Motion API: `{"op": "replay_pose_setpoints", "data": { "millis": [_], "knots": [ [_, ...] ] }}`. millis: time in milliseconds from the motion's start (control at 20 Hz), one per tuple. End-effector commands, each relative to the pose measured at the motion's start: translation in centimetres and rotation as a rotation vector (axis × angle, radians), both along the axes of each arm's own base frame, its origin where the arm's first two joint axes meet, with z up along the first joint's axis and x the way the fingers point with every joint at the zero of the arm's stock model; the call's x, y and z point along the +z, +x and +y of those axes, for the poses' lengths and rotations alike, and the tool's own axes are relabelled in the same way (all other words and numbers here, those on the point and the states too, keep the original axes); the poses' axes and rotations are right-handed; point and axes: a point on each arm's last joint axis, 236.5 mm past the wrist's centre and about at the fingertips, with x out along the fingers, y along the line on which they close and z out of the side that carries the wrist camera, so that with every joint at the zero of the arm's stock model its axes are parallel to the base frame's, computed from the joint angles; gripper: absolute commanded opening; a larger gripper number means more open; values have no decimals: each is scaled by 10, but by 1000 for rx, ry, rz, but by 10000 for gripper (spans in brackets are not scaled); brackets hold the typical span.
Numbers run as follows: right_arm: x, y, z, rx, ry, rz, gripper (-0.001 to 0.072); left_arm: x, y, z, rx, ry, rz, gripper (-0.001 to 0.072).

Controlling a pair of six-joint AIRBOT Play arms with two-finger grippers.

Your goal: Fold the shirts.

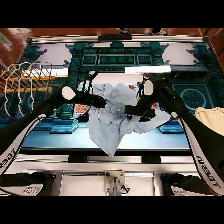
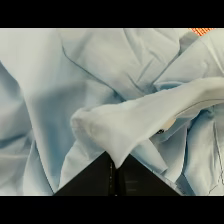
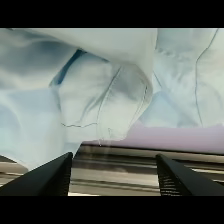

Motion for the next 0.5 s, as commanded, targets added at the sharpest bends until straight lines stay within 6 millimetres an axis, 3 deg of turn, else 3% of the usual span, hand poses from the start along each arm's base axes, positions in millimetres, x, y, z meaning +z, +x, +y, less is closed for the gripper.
{"op": "replay_pose_setpoints", "data": {
  "millis": [0, 150, 250, 450],
  "knots": [
    [-24, -8, -5, -47, 2, 33, 652, -1, 5, 5, 15, -3, 0, 49],
    [-45, 9, 12, -162, 195, 4, 652, -3, 2, 9, 8, 2, 22, 49],
    [-57, 23, 9, -207, 207, -62, 652, -4, 2, 11, 8, 3, 29, 49],
    [-78, 18, 7, -199, 187, -42, 645, -4, 2, 13, 9, 4, 36, 49]
  ]
}}
